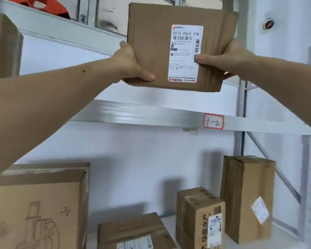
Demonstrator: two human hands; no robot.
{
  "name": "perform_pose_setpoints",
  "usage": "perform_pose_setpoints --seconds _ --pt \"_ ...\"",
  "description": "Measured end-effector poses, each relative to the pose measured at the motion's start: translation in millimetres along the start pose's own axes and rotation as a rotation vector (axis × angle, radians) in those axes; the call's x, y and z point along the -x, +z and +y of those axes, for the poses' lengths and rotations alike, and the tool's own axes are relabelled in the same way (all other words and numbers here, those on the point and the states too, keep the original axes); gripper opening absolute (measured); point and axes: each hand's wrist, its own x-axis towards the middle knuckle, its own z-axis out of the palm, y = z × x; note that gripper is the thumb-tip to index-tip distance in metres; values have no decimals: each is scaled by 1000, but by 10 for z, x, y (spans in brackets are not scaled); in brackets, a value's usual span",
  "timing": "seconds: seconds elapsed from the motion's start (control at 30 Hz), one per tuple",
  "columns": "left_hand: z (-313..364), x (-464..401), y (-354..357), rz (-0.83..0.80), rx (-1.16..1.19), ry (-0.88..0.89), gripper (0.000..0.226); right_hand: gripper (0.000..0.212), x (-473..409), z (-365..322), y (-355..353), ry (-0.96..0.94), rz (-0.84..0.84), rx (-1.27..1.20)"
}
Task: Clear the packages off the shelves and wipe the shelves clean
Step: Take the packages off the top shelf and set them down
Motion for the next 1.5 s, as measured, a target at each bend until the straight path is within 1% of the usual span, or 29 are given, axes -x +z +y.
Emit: perform_pose_setpoints --seconds 0.07,0.1,0.2,0.3,0.43,0.57,0.73,0.9,1.07,1.17,1.4,1.5 --pt "122 61 233 -53 47 26 91 91 178 91 -275 24 52 67" --pt "183 91 330 -72 61 45 93 88 240 148 -394 42 72 92" --pt "410 204 726 -162 120 130 108 101 546 343 -832 121 173 182" --pt "646 395 1170 -229 180 201 119 100 899 543 -1241 196 247 264" --pt "920 721 1812 -329 202 280 118 99 1364 859 -1757 286 319 354" --pt "1164 1201 2576 -407 220 288 104 98 1823 1341 -2262 388 360 460" --pt "1307 1816 3523 -499 286 281 119 96 2362 2038 -2747 465 357 532" --pt "1426 2586 4516 -566 318 227 110 93 2906 2911 -3225 540 331 574" --pt "1307 3367 5412 -607 315 124 101 93 3465 3831 -3444 627 262 555" --pt "1096 3735 5863 -648 264 120 99 95 3796 4389 -3419 708 201 550" --pt "405 4390 6939 -749 217 78 99 97 4476 5624 -3145 899 129 510" --pt "89 4639 7348 -785 205 55 103 94 4737 6114 -3002 944 116 496"
